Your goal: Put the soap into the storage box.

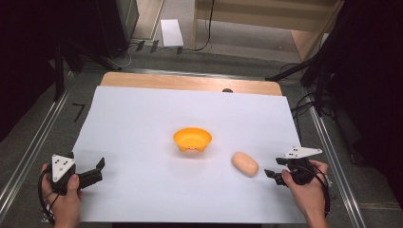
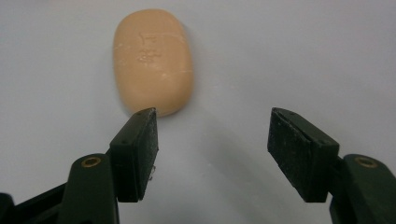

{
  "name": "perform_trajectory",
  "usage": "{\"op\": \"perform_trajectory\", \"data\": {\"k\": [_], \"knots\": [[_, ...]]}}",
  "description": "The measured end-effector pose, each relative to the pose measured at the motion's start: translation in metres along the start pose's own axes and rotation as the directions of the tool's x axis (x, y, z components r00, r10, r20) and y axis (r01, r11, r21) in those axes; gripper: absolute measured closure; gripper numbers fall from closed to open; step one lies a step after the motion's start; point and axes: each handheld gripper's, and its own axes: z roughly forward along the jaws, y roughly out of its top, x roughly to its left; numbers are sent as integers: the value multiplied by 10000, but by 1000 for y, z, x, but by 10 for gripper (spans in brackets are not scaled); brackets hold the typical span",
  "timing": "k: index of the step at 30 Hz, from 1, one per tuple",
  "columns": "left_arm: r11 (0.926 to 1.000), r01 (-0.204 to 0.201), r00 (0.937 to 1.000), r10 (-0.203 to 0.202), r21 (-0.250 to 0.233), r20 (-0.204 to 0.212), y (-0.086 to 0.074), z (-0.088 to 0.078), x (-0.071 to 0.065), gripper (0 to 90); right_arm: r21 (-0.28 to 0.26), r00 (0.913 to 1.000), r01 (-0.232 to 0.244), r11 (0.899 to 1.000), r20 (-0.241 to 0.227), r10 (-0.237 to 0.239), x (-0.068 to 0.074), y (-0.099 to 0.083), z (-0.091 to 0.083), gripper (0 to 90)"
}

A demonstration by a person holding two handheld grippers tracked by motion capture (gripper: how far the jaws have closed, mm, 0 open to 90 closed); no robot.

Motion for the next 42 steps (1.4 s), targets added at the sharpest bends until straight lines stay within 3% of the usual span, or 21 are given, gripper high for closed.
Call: {"op": "perform_trajectory", "data": {"k": [9, 20, 31, 42], "knots": [[10000, 41, 10000, -41, -9, 62, 0, 0, 1, 0, 401, 9979, 347, 9986, -562, -325, 12, 20, 11, 316], [10000, 30, 9999, -29, -95, 110, 0, -1, 1, 0, 953, 9947, 375, 9947, -990, -280, 26, 40, 34, 265], [10000, -13, 9999, 14, -69, 132, 0, -1, 1, 0, 1394, 9953, 390, 9895, -935, -260, 31, 48, 51, 256], [10000, -6, 9999, 7, -76, 129, 0, -1, 1, 0, 2175, 9962, 713, 9735, -654, -584, 33, 56, 70, 318]]}}
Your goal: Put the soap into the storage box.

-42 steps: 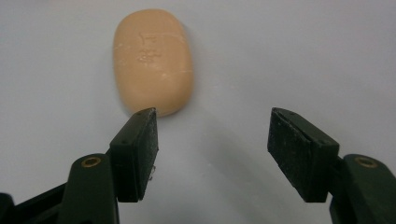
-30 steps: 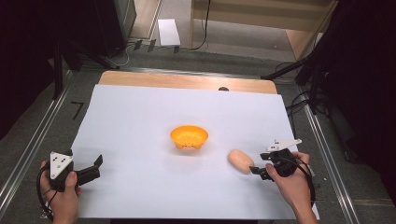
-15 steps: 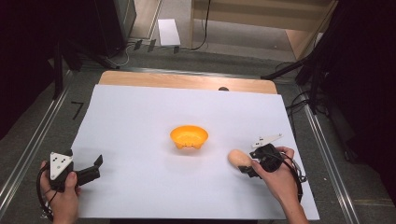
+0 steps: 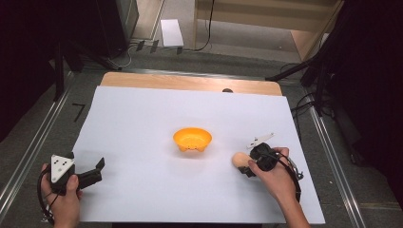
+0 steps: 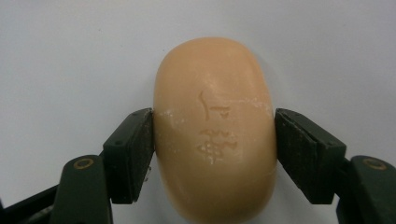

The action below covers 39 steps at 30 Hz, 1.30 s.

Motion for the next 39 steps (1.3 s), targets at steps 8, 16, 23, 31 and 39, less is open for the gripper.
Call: {"op": "perform_trajectory", "data": {"k": [8, 16, 23, 31, 39], "knots": [[9999, 109, 9999, -109, -33, 33, 0, 0, 1, 24, 73, 9997, 239, 9997, -11, -239, -2, -2, 5, 328], [9999, 130, 9999, -130, 12, -8, 0, 0, 1, 24, 231, 9976, 648, 9976, 247, -653, 0, -1, 6, 327], [9999, 131, 9999, -131, 27, -4, 0, 0, 1, 24, 460, 9971, 615, 9970, 412, -634, 3, 2, 7, 323], [10000, 59, 10000, -59, 10, -52, 0, 0, 0, 23, 322, 9961, 831, 9960, 274, -840, 2, 1, 6, 333], [9999, 96, 9999, -96, -48, -112, 0, -1, 0, 21, 5, 9906, 1368, 9906, 11, -1368, -1, 4, -3, 334]]}}
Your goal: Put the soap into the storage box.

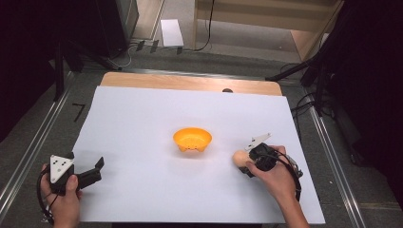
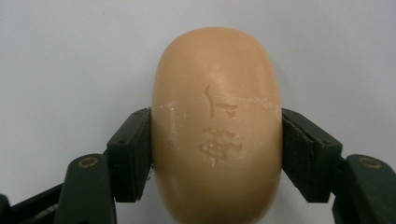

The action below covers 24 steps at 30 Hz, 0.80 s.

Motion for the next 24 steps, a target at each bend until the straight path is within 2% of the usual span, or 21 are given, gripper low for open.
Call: {"op": "perform_trajectory", "data": {"k": [3, 5, 7, 8, 10, 11, 13, 16, 20, 24], "knots": [[10000, -2, 10000, 2, -15, -5, 0, 0, 0, 20, -80, 10000, 63, 9999, -49, -64, -2, 2, -3, 334], [10000, 7, 10000, -7, -24, -4, 0, 0, 0, 20, -42, 9996, 268, 9996, 46, -268, -2, 6, -6, 334], [10000, 12, 10000, -12, -21, 6, 0, 0, 0, 20, -143, 9987, 490, 9987, -118, -492, -3, 12, -11, 334], [10000, 4, 10000, -4, -19, 0, 0, 0, 0, 20, -158, 9986, 517, 9985, -128, -519, -2, 14, -12, 334], [10000, -4, 10000, 4, -11, -1, 0, 0, 0, 20, -141, 9960, 883, 9960, -86, -884, -1, 22, -17, 334], [10000, -11, 10000, 11, -10, 2, 0, 0, 0, 20, -141, 9960, 883, 9960, -86, -884, -1, 22, -17, 334], [10000, -6, 10000, 6, -9, 24, 0, 0, 0, 20, -269, 9925, 1212, 9923, -108, -1215, -1, 29, -20, 333], [10000, 2, 10000, -2, -23, 16, 0, 0, 0, 20, -373, 9907, 1345, 9902, -161, -1352, -1, 33, -23, 334], [10000, -18, 10000, 18, -16, 49, 0, 0, 0, 21, -394, 9824, 1852, 9819, -159, -1860, -1, 43, -27, 334], [10000, -21, 10000, 21, -35, 56, 0, 0, 0, 20, -430, 9773, 2108, 9766, -136, -2115, -4, 51, -28, 333]]}}
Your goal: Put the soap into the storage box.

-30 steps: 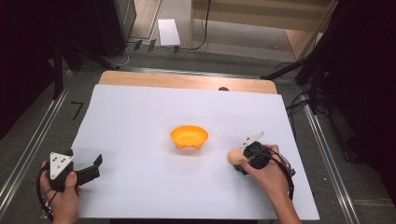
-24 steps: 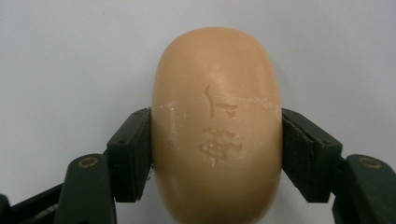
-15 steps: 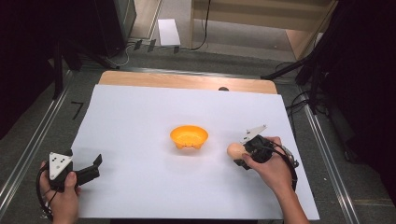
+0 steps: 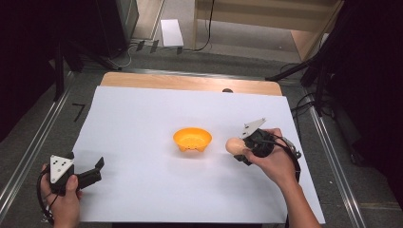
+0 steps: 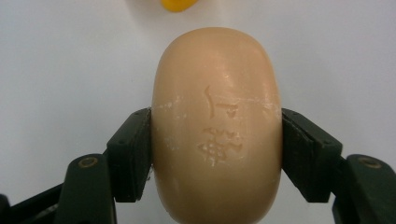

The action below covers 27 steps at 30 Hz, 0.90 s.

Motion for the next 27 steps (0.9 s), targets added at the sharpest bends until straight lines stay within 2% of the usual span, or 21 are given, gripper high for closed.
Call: {"op": "perform_trajectory", "data": {"k": [2, 3, 5, 6, 8, 10, 19, 24, 27], "knots": [[10000, -11, 10000, 11, 11, -5, 0, 0, 0, 20, -61, 9998, 162, 9998, -122, -163, -2, 4, 0, 334], [10000, -18, 10000, 18, 30, -2, 0, 0, 0, 20, -90, 9991, 402, 9991, -114, -403, -3, 8, 0, 334], [9999, -102, 9999, 102, 68, -6, 0, 0, 0, 21, -123, 9987, 474, 9988, -165, -476, -4, 10, 1, 333], [9999, -110, 9999, 110, 40, -28, 0, 0, -1, 21, -167, 9974, 652, 9977, -293, -657, -5, 14, 2, 333], [9998, -176, 9998, 176, 31, -8, 0, 0, -1, 21, -269, 9966, 724, 9970, -362, -734, -6, 16, 3, 333], [9999, -168, 9999, 168, 25, -11, 0, 0, -1, 21, -284, 9941, 856, 9959, -646, -873, -6, 21, 6, 333], [9999, -140, 9998, 141, -21, 132, 0, 0, 0, 21, -333, 9875, 1350, 9903, -778, -1372, -4, 50, 14, 333], [9998, -180, 9997, 181, -23, 162, 0, 0, -1, 21, -374, 9845, 1530, 9875, -807, -1556, -4, 59, 17, 333], [9999, -166, 9997, 167, -12, 186, 0, 0, 0, 21, -394, 9794, 1771, 9834, -914, -1800, -2, 66, 19, 333]]}}
